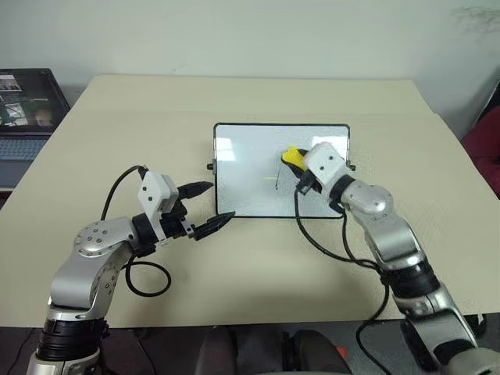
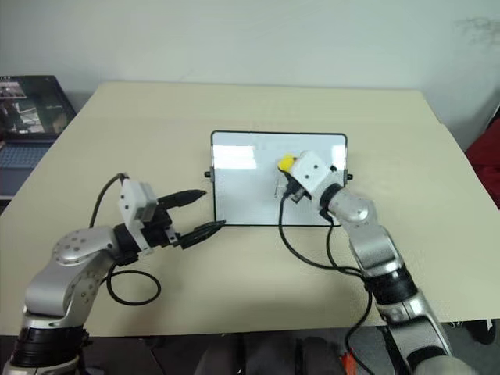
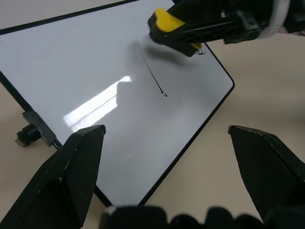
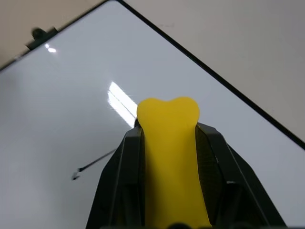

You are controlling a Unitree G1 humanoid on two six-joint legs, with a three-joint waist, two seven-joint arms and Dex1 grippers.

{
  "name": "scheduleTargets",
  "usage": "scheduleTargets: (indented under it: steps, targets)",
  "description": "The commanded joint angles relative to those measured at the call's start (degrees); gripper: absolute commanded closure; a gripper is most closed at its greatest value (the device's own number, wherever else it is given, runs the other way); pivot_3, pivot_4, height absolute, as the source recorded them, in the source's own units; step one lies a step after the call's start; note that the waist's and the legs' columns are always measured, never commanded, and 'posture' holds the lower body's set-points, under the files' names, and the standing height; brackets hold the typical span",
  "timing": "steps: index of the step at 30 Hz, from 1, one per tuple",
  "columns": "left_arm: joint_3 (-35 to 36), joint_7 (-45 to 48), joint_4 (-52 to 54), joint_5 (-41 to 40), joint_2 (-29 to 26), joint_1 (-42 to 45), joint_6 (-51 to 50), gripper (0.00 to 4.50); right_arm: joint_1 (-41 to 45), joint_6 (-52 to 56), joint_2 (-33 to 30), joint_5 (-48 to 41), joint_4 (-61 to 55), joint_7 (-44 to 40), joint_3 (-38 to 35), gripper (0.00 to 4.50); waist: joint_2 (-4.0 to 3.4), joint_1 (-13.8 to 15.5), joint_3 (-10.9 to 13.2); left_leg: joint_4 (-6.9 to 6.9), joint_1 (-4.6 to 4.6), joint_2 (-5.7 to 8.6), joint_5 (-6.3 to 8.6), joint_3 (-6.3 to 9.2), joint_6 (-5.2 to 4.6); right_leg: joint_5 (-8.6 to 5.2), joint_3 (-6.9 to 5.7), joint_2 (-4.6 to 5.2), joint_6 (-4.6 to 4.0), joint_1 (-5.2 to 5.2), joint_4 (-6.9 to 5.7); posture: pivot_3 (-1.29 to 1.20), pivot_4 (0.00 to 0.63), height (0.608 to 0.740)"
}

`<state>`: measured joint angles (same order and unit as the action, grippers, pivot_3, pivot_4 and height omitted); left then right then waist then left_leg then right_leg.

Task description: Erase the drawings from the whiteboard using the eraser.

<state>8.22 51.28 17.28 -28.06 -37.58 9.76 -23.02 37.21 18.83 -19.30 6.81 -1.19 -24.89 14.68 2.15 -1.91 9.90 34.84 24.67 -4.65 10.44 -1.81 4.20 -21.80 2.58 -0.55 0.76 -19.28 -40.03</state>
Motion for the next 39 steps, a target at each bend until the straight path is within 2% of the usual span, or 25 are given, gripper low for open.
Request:
scheduleTargets:
  steps: [1,8,21,27,31,35,39]
  targets:
    - [0.56,0.63,1.31,0.1,-1.27,-0.33,1.03,0.0,4.0,-3.23,1.08,1.59,3.24,0.59,0.09,3.38,0.0,0.06,0.0,0.0,0.0,-0.01,0.0,0.0,0.0,0.0,-0.02,0.0,0.0,0.0,0.01,0.0,0.15,0.74]
    - [0.85,0.66,1.94,-0.15,-1.73,-1.14,0.69,0.0,8.91,-3.85,2.69,3.18,11.54,-0.4,0.96,3.38,0.0,0.08,0.0,0.0,0.01,-0.02,0.0,0.01,0.0,0.0,0.01,0.05,0.0,0.0,0.04,0.0,0.15,0.74]
    - [1.39,-0.02,3.21,-0.58,-1.95,-2.48,0.24,0.0,-2.87,-4.99,2.22,4.75,10.81,-5.77,5.21,3.38,0.05,0.04,-0.05,0.01,-0.37,-0.05,0.0,0.01,-0.01,0.02,-0.03,0.14,0.01,0.34,-0.08,0.0,0.15,0.74]
    - [0.84,0.01,2.69,-0.33,-2.14,-1.99,0.2,0.0,-7.79,-3.78,2.24,8.5,9.64,-7.73,11.5,3.38,0.06,-0.09,-0.06,-0.05,-1.26,-0.07,0.02,0.02,-0.01,0.02,0.0,0.16,0.03,1.09,0.0,0.0,0.15,0.74]
    - [0.49,0.0,2.3,-0.14,-2.01,-1.6,0.29,0.0,-5.77,-2.85,2.46,8.17,6.83,-7.31,9.64,3.38,0.05,-0.08,-0.05,-0.04,-1.4,-0.07,-0.03,0.06,-0.07,0.01,0.02,0.16,0.05,1.07,0.0,0.0,0.15,0.74]
    - [0.55,0.09,1.75,0.05,-1.98,-1.7,0.53,0.0,-1.59,2.51,2.69,4.68,-1.48,-9.18,4.81,3.38,-0.01,0.06,0.03,-0.05,-1.38,-0.07,-0.03,0.1,-0.07,0.02,0.05,0.17,0.03,1.07,0.01,0.0,0.15,0.74]
    - [1.13,-0.37,0.8,0.16,-1.83,-1.96,0.53,0.0,3.93,9.53,3.18,0.43,-8.46,-10.78,-0.12,3.38,-0.05,0.15,0.06,-0.05,-0.59,-0.06,-0.03,0.15,-0.07,0.08,0.03,0.16,0.02,0.53,0.0,0.0,0.15,0.74]
